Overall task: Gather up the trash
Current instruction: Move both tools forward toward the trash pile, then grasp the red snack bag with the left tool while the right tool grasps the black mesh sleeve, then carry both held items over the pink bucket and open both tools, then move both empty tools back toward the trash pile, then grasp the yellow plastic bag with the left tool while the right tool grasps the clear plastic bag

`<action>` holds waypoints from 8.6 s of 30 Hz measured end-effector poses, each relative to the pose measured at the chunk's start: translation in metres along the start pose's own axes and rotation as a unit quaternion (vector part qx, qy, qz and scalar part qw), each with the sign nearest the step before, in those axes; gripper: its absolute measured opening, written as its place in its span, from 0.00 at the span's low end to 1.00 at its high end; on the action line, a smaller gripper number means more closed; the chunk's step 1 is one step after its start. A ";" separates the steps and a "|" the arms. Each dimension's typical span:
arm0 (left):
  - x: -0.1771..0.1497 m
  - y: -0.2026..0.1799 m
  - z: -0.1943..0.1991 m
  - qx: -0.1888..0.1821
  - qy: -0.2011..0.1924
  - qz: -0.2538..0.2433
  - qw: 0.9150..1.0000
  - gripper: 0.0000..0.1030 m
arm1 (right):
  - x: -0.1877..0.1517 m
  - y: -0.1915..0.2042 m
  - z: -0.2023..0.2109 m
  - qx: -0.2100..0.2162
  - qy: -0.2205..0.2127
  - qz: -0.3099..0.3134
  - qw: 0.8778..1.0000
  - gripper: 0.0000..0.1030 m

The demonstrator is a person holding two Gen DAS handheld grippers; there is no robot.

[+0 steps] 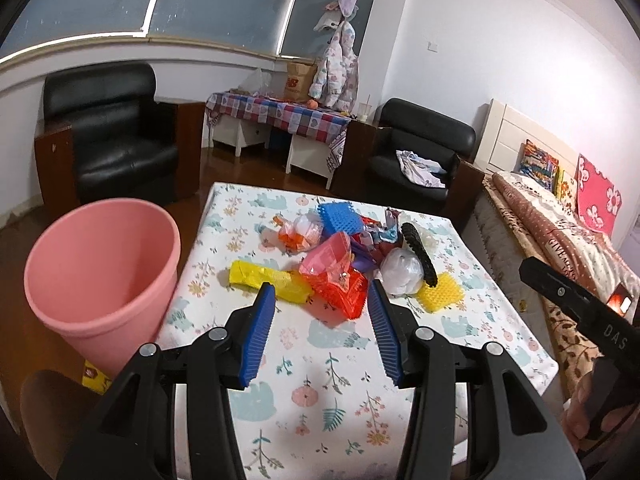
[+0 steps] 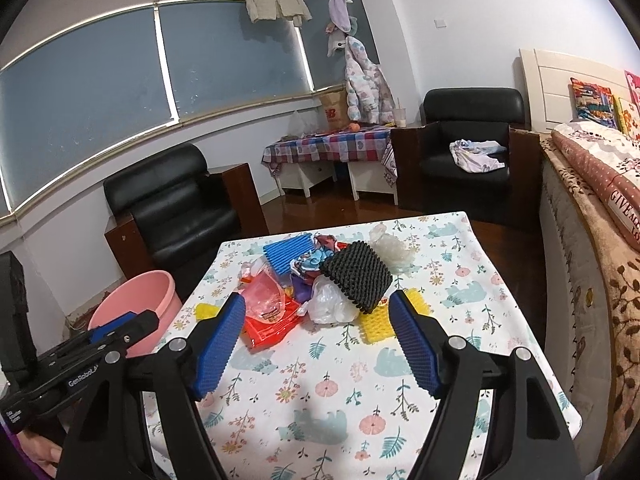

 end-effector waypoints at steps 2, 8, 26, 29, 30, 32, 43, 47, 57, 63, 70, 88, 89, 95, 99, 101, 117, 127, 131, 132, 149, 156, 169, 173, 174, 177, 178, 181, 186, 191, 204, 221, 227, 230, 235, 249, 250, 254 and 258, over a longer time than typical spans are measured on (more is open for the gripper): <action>-0.004 0.001 0.001 -0.006 0.004 0.010 1.000 0.47 | -0.004 0.002 0.002 0.006 0.005 -0.002 1.000 0.71; -0.008 -0.005 0.008 -0.003 -0.002 0.003 1.000 0.47 | -0.008 0.006 0.008 0.013 0.006 0.000 1.000 0.71; -0.017 -0.030 0.009 -0.007 0.012 -0.041 0.999 0.47 | -0.013 0.001 0.011 0.022 0.019 -0.008 1.000 0.71; -0.018 -0.027 0.002 -0.003 0.021 -0.041 0.999 0.47 | -0.015 -0.002 0.002 0.022 0.027 -0.011 0.999 0.71; -0.019 -0.027 -0.001 -0.002 0.025 -0.041 0.999 0.47 | -0.015 -0.004 -0.001 0.021 0.030 -0.014 0.999 0.71; -0.020 -0.026 -0.008 0.004 0.033 -0.043 0.999 0.47 | -0.016 -0.008 -0.009 0.020 0.035 -0.018 0.999 0.71; -0.003 -0.014 -0.082 -0.011 0.078 -0.062 0.995 0.47 | -0.008 -0.024 -0.091 0.024 0.092 -0.020 0.995 0.67; 0.001 -0.016 -0.110 -0.007 0.091 -0.079 0.993 0.47 | -0.006 -0.031 -0.119 0.024 0.111 -0.022 0.993 0.66; -0.005 -0.020 -0.148 -0.008 0.133 -0.090 0.987 0.06 | -0.010 -0.053 -0.161 0.023 0.141 -0.044 0.989 0.66; 0.000 -0.022 -0.136 -0.023 0.121 -0.079 0.989 0.03 | -0.016 -0.052 -0.184 0.035 0.161 -0.050 0.985 0.57; 0.006 -0.023 -0.119 -0.042 0.108 -0.052 0.992 0.03 | -0.015 -0.055 -0.178 0.048 0.151 -0.068 0.985 0.26; 0.044 0.007 -0.063 -0.040 0.025 0.000 0.999 0.03 | 0.034 -0.022 -0.113 0.087 0.081 -0.065 0.991 0.08; 0.048 0.014 -0.057 -0.034 0.015 0.005 0.999 0.03 | 0.037 -0.014 -0.113 0.096 0.081 -0.064 0.990 0.08; 0.063 0.058 -0.024 0.016 -0.026 0.028 0.999 0.03 | 0.048 0.040 -0.120 0.163 0.088 -0.058 0.981 0.08; 0.068 0.093 -0.003 0.060 -0.046 0.045 0.996 0.03 | 0.052 0.089 -0.131 0.212 0.099 -0.045 0.971 0.08; 0.068 0.116 0.007 0.087 -0.052 0.059 0.993 0.03 | 0.051 0.118 -0.138 0.237 0.106 -0.035 0.965 0.08; 0.032 0.223 0.030 0.193 -0.017 0.132 0.972 0.03 | -0.015 0.265 -0.206 0.307 0.204 0.010 0.930 0.08; 0.025 0.236 0.026 0.197 -0.003 0.151 0.969 0.05 | -0.042 0.269 -0.219 0.303 0.222 0.022 0.927 0.46; 0.025 0.239 0.026 0.188 -0.004 0.170 0.967 0.05 | -0.038 0.263 -0.216 0.302 0.217 0.024 0.928 0.47; 0.025 0.239 0.027 0.186 -0.004 0.174 0.967 0.05 | -0.037 0.261 -0.215 0.301 0.216 0.023 0.928 0.47; 0.021 0.229 0.019 0.176 0.007 0.171 0.969 0.15 | -0.034 0.218 -0.186 0.287 0.206 0.011 0.935 0.49; 0.019 0.215 0.017 0.142 -0.004 0.172 0.975 0.33 | -0.043 0.204 -0.173 0.287 0.213 0.009 0.934 0.49; 0.000 0.138 0.022 0.119 0.005 0.094 0.988 0.33 | -0.053 0.178 -0.126 0.263 0.188 0.064 0.944 0.52; -0.004 0.118 0.019 0.107 0.012 0.074 0.991 0.33 | -0.058 0.169 -0.112 0.254 0.184 0.076 0.946 0.55; -0.003 0.115 0.019 0.105 0.009 0.072 0.992 0.33 | -0.060 0.168 -0.109 0.255 0.186 0.076 0.946 0.57; -0.003 0.107 0.023 0.097 -0.001 0.073 0.993 0.33 | -0.060 0.162 -0.102 0.254 0.184 0.076 0.947 0.60; -0.003 0.107 0.024 0.093 -0.003 0.075 0.993 0.33 | -0.058 0.158 -0.099 0.251 0.177 0.073 0.949 0.63; -0.002 0.104 0.024 0.081 -0.005 0.082 0.993 0.33 | -0.055 0.148 -0.091 0.244 0.164 0.061 0.954 0.71; -0.005 0.092 0.020 0.060 0.007 0.079 0.995 0.33 | -0.048 0.133 -0.082 0.240 0.146 0.040 0.959 0.83; -0.008 0.080 0.009 0.044 0.030 0.067 0.996 0.33 | -0.041 0.119 -0.077 0.242 0.133 0.022 0.961 0.84; -0.001 0.044 -0.037 0.036 0.064 -0.013 0.997 0.33 | -0.031 0.033 -0.104 0.126 0.135 -0.036 0.982 0.84; 0.001 0.070 -0.107 0.018 0.165 0.121 0.979 0.33 | -0.028 -0.012 -0.147 0.085 0.144 -0.040 0.985 0.84; -0.004 0.078 -0.130 0.023 0.202 0.203 0.958 0.33 | -0.031 -0.012 -0.154 0.095 0.147 -0.042 0.984 0.84; -0.003 0.082 -0.143 0.034 0.212 0.222 0.951 0.33 | -0.032 -0.014 -0.156 0.098 0.147 -0.045 0.983 0.84; -0.002 0.084 -0.165 0.061 0.233 0.236 0.941 0.33 | -0.033 -0.018 -0.158 0.100 0.150 -0.048 0.982 0.84; 0.001 0.066 -0.170 0.061 0.208 0.173 0.961 0.13 | -0.042 -0.030 -0.167 0.099 0.173 -0.065 0.978 0.80; 0.002 0.066 -0.167 0.059 0.202 0.167 0.963 0.12 | -0.043 -0.030 -0.167 0.099 0.175 -0.065 0.977 0.79; 0.006 0.061 -0.155 0.050 0.182 0.144 0.971 0.07 | -0.046 -0.028 -0.171 0.097 0.180 -0.066 0.977 0.75; 0.009 0.056 -0.144 0.034 0.167 0.129 0.977 0.06 | -0.047 -0.027 -0.174 0.091 0.186 -0.067 0.976 0.72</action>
Point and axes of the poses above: each gripper's, at about its wrist camera, not at the fingertips, and z roughly against the way its jaws point, y to its left, x to its top, the point moved 5 cm from there along -z, roughly the way its jaws point, and after that the axes turned 6 degrees about -y, right-handed, at the moved point
